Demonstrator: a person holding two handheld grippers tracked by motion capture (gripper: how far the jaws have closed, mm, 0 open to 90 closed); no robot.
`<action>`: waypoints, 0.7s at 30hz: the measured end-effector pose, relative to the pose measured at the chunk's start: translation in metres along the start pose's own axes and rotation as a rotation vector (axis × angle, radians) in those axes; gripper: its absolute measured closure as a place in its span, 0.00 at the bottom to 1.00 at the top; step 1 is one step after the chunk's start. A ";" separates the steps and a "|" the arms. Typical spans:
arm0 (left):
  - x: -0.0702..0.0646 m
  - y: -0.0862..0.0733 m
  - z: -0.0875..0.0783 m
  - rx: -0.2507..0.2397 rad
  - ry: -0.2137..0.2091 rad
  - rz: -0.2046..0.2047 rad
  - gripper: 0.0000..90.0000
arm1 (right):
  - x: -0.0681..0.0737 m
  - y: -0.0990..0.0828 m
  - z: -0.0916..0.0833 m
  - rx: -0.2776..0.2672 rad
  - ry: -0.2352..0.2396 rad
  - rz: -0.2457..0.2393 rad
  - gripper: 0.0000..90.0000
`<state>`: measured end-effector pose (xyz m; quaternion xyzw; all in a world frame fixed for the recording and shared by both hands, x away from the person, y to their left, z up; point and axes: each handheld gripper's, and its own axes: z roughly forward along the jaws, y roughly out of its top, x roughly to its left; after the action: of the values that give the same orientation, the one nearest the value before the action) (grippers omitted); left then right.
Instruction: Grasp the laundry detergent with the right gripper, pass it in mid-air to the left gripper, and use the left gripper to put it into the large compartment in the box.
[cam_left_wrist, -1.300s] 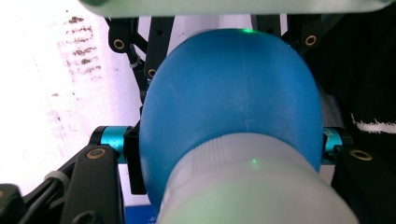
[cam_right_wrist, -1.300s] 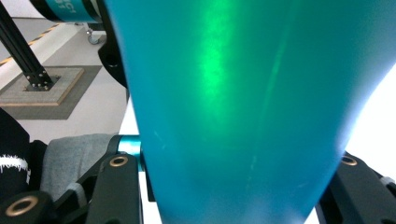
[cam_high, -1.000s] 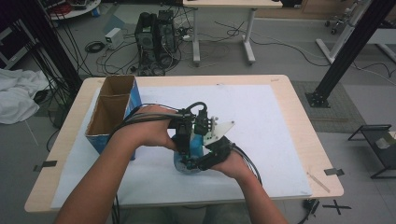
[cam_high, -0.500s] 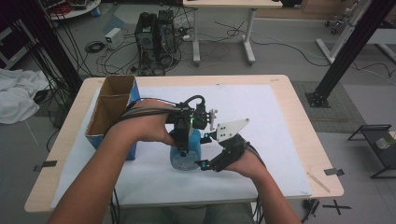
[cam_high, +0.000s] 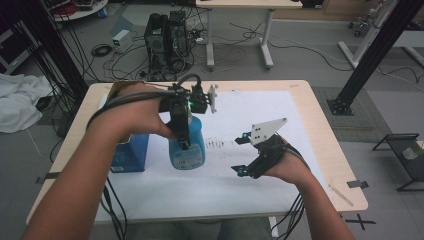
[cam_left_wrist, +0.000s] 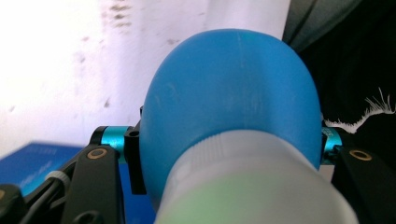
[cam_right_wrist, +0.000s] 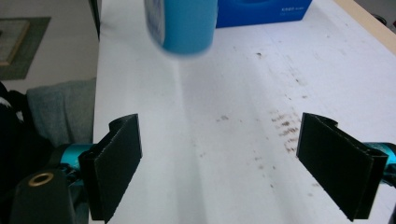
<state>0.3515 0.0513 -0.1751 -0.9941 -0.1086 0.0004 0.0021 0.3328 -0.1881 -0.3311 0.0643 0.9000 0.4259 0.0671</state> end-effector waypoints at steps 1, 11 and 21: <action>0.003 -0.004 -0.006 0.001 -0.003 -0.021 0.43 | 0.000 0.000 -0.002 0.011 -0.004 0.007 0.15; 0.029 -0.049 -0.047 -0.024 -0.008 -0.235 0.43 | -0.002 -0.002 -0.014 0.024 -0.029 0.033 0.15; 0.052 -0.093 -0.067 -0.071 0.014 -0.437 0.43 | -0.003 -0.006 -0.005 0.030 -0.025 0.030 0.15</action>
<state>0.3823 0.1530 -0.1081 -0.9463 -0.3214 -0.0109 -0.0322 0.3344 -0.1963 -0.3324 0.0842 0.9043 0.4125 0.0708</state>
